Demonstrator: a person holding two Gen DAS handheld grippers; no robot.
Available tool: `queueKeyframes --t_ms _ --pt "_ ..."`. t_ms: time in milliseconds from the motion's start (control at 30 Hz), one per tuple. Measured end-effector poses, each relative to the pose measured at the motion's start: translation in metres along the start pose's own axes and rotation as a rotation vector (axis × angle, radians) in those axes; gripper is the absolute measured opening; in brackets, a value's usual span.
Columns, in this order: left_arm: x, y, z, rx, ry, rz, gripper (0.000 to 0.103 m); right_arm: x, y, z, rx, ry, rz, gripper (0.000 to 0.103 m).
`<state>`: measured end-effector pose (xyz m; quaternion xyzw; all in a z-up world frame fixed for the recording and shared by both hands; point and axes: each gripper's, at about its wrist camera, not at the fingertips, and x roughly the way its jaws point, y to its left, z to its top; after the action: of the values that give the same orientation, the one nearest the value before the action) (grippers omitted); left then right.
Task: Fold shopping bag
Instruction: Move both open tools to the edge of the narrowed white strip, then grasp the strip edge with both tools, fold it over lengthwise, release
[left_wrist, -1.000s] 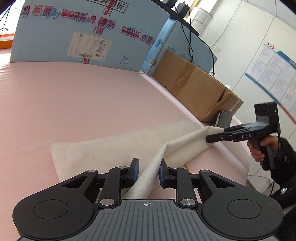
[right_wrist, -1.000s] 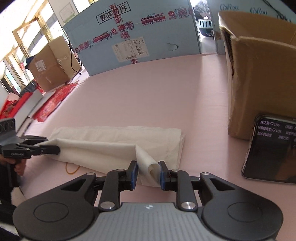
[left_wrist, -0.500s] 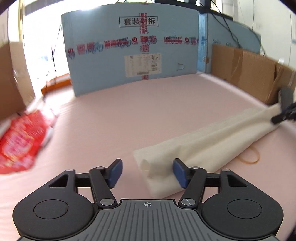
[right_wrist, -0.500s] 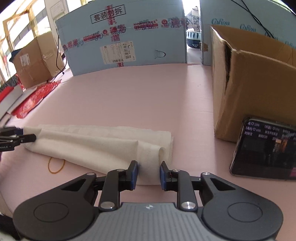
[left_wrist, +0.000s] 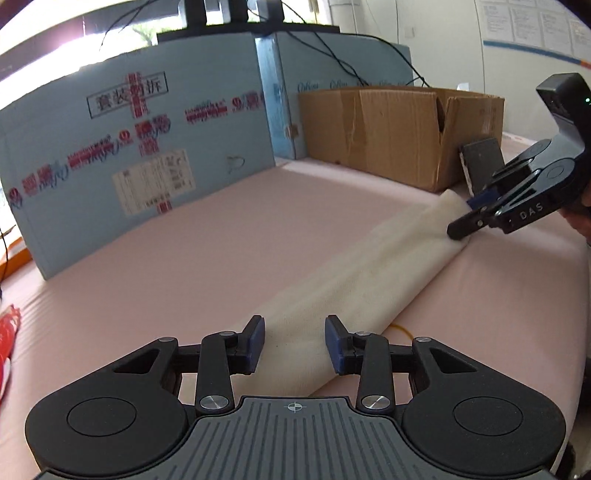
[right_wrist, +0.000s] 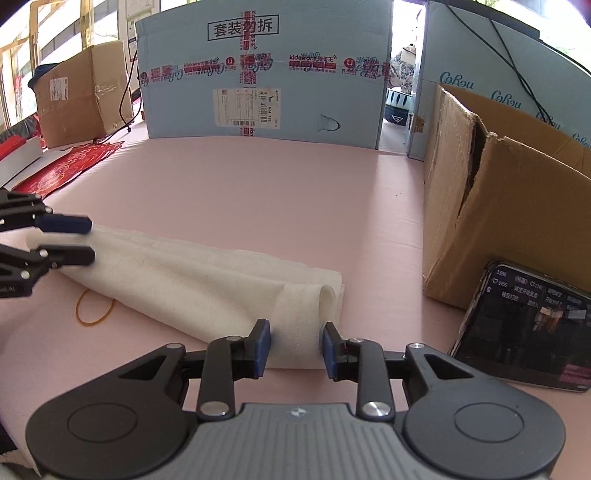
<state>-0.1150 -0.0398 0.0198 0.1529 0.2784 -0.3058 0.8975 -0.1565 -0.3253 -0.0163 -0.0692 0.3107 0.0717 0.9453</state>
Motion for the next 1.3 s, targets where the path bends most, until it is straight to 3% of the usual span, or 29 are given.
queueKeyframes --t_ms 100,167,300,367,467,633,800,900,1000,1033,1133,1200,1300 --pt "0.000 0.002 -0.004 -0.020 0.001 -0.011 0.035 -0.007 -0.006 -0.005 0.042 -0.022 -0.034 0.049" --pt "0.000 0.003 -0.005 -0.025 -0.001 -0.015 0.035 -0.016 -0.011 -0.012 0.076 -0.041 -0.097 0.049" --pt "-0.001 0.005 -0.007 -0.034 -0.003 -0.031 0.035 -0.038 -0.015 -0.023 0.055 -0.095 -0.305 0.049" --pt "-0.001 0.007 -0.007 -0.041 -0.005 -0.040 0.036 -0.052 -0.010 -0.027 -0.003 -0.161 -0.339 0.051" --pt "-0.001 0.010 -0.008 -0.053 -0.007 -0.053 0.036 -0.063 0.015 -0.029 -0.185 -0.240 -0.297 0.063" --pt "-0.001 0.011 -0.008 -0.063 -0.012 -0.060 0.036 -0.038 0.063 -0.028 -0.490 -0.203 -0.193 0.064" --pt "0.000 0.017 -0.008 -0.088 -0.014 -0.080 0.036 -0.008 0.106 -0.033 -0.802 -0.178 -0.185 0.062" --pt "0.001 0.020 -0.009 -0.102 -0.015 -0.092 0.036 0.000 0.131 -0.042 -1.042 -0.227 -0.216 0.060" --pt "0.001 0.022 -0.009 -0.109 -0.016 -0.102 0.036 0.007 0.147 -0.043 -1.200 -0.233 -0.193 0.052" --pt "0.001 0.024 -0.010 -0.113 -0.016 -0.109 0.036 0.009 0.150 -0.043 -1.242 -0.223 -0.176 0.045" --pt "0.000 0.028 -0.011 -0.115 -0.017 -0.131 0.036 0.015 0.151 -0.041 -1.323 -0.188 -0.128 0.030" --pt "-0.002 0.030 -0.013 -0.093 -0.021 -0.146 0.036 0.015 0.142 -0.033 -1.271 -0.157 -0.085 0.027" --pt "-0.008 0.034 -0.016 -0.054 -0.032 -0.200 0.046 0.015 0.126 -0.024 -1.146 -0.129 -0.042 0.024"
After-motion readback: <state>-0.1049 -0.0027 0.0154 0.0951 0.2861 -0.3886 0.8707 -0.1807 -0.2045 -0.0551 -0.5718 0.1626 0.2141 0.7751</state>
